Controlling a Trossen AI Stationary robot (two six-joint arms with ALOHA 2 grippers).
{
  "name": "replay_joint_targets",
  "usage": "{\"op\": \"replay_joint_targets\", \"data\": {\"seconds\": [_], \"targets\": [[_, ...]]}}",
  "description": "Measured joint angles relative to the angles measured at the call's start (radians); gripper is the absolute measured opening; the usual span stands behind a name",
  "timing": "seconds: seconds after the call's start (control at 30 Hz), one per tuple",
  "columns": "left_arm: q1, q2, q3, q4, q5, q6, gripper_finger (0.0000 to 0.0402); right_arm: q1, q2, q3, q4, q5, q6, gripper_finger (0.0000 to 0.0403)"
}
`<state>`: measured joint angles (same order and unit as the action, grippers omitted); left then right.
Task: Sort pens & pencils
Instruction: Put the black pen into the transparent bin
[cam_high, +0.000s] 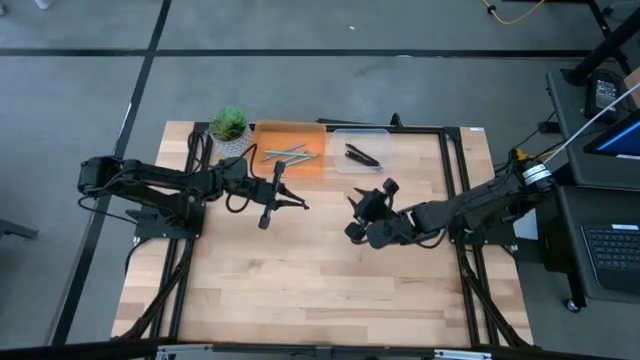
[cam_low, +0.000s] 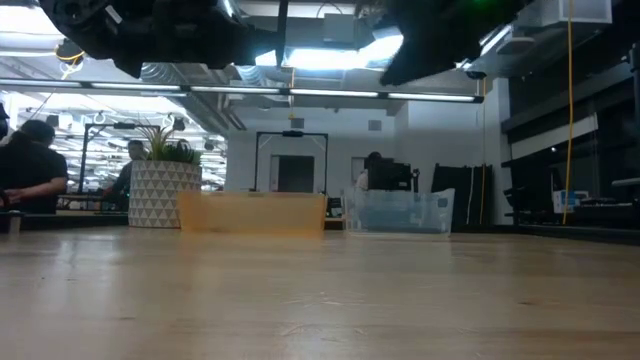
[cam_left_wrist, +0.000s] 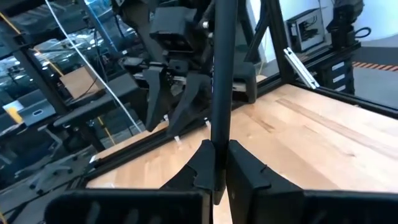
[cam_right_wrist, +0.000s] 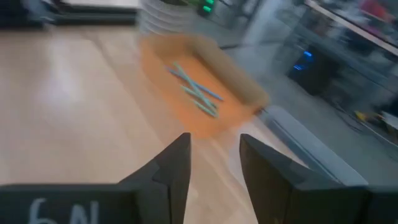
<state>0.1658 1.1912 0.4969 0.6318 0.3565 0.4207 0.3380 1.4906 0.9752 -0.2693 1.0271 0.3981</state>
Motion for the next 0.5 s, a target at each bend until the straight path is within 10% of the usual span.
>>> {"op": "replay_joint_targets", "data": {"seconds": [0.5], "targets": [[0.014, 0.0, 0.0, 0.014, 0.02, 0.001, 0.0012, -0.029, 0.0, 0.0, 0.389, -0.247, -0.384, 0.0139]]}}
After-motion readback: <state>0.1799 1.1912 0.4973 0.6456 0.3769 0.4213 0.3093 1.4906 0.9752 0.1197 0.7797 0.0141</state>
